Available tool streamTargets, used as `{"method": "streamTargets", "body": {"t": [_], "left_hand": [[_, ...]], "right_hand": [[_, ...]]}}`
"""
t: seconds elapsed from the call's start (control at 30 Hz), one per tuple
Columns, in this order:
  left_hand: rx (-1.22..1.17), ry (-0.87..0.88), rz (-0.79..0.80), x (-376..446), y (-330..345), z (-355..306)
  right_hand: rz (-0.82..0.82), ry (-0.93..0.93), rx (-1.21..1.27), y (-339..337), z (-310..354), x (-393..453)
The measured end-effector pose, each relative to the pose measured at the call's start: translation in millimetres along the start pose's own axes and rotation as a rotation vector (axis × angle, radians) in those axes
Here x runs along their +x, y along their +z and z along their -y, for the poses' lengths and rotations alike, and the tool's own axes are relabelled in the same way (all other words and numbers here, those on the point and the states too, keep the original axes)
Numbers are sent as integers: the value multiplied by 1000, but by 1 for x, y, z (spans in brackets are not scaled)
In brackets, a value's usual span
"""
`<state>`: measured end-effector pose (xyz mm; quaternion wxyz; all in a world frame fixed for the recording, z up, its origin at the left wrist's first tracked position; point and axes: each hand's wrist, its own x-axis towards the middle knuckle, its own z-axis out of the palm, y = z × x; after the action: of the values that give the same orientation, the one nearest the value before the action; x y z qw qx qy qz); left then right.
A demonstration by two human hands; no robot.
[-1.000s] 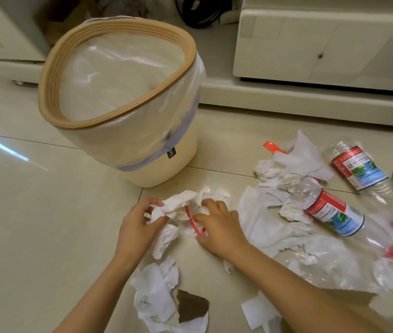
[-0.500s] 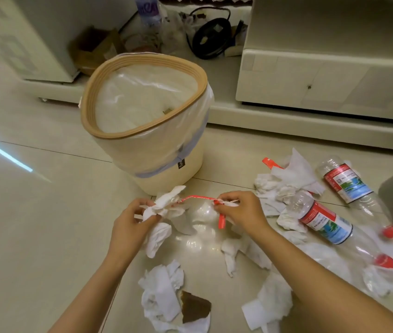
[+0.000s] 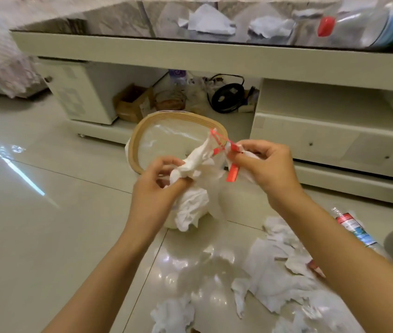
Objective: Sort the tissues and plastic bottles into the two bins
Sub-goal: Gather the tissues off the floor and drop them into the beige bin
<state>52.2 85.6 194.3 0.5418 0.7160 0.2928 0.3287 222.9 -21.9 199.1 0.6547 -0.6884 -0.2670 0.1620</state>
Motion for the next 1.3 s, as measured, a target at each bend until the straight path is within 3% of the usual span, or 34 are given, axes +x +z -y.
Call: {"method": "streamTargets", "body": {"t": [0.1, 0.23, 0.47, 0.93, 1.2, 1.3], "left_hand": [[12, 120, -92, 40, -6, -24], [12, 99, -213, 102, -17, -26], [237, -18, -125, 144, -18, 12], [75, -112, -280, 120, -32, 39], [80, -41, -229, 90, -19, 36], [93, 18, -140, 76, -7, 30]], "right_hand": [[-49, -39, 6, 11, 25, 30], [-90, -13, -4, 28, 39, 56], [-81, 42, -138, 67, 29, 76], [133, 47, -384, 99, -6, 89], [175, 19, -287, 69, 0, 41], [195, 76, -257, 53, -2, 20]]}}
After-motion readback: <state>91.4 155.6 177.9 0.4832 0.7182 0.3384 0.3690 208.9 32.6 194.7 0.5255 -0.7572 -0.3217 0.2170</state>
